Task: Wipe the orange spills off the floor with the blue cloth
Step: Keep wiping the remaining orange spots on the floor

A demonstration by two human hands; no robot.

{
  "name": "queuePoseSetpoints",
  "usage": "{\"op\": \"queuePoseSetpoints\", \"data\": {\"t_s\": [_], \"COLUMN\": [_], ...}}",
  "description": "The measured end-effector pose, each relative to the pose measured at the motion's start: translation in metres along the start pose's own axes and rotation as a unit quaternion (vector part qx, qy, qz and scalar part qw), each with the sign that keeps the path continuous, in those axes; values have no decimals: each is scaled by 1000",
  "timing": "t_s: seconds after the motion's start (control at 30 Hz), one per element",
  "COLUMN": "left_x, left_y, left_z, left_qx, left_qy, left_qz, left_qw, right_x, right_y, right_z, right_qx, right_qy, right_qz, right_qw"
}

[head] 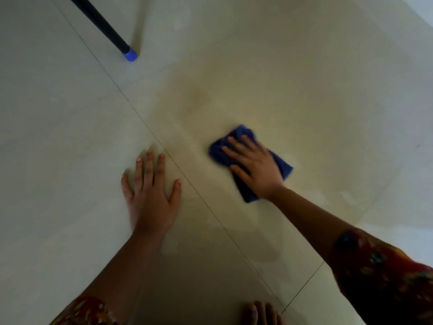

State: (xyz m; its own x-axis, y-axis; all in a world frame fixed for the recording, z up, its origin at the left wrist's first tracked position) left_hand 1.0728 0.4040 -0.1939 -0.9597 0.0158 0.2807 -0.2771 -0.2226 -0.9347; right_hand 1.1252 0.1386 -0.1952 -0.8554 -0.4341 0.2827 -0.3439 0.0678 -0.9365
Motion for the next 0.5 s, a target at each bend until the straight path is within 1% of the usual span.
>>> {"op": "queuePoseSetpoints", "data": {"t_s": [0.03, 0.07, 0.1, 0.13, 0.17, 0.2, 0.23, 0.3, 0.37, 0.4, 0.43, 0.47, 0.5], "left_x": [-1, 0, 0, 0, 0, 0, -1, 0, 0, -1, -1, 0, 0], "left_y": [0, 0, 0, 0, 0, 0, 1, 1, 0, -1, 0, -1, 0], "left_z": [0, 0, 0, 0, 1, 1, 1, 1, 1, 2, 1, 3, 2], "left_qx": [1, 0, 0, -1, -5, -7, -6, -2, -5, -4, -3, -4, -7], "left_qy": [-1, -2, -2, -1, 0, -1, -2, -5, -6, -7, -7, -4, -4], "left_qz": [0, -2, -3, -2, -4, -6, -7, -5, -7, -7, -8, -10, -12], "left_qw": [1000, 1000, 1000, 1000, 1000, 1000, 1000, 1000, 1000, 1000, 1000, 1000, 1000], "right_x": [6, 10, 9, 2, -12, -31, -52, -83, -89, -83, -76, -69, -69], "right_y": [-2, -6, -14, -23, -31, -38, -43, -48, -39, -35, -33, -34, -36], "right_z": [22, 46, 69, 87, 98, 99, 95, 73, 42, 30, 26, 31, 37], "right_qx": [-23, -47, -66, -89, -111, -118, -114, -93, -34, -5, 3, 1, -3], "right_qy": [54, 146, 247, 333, 385, 405, 400, 342, 219, 141, 74, 41, 47], "right_qz": [36, 68, 77, 68, 58, 52, 46, 32, 13, -2, -21, -31, -30], "right_qw": [998, 986, 964, 936, 914, 905, 908, 935, 975, 990, 997, 999, 998]}}
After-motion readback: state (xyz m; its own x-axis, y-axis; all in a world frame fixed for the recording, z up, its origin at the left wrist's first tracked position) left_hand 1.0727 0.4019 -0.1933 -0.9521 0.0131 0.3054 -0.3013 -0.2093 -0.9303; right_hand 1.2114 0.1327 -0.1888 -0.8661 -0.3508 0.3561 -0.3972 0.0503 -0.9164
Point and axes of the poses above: each hand's wrist, its own x-axis away from the middle knuckle, its own y-axis out of the palm, z = x × y, the point moved 3 cm from there along -x, towards the middle knuckle, and after that the axes turned 13 degrees about -z, right-handed, at the moved point
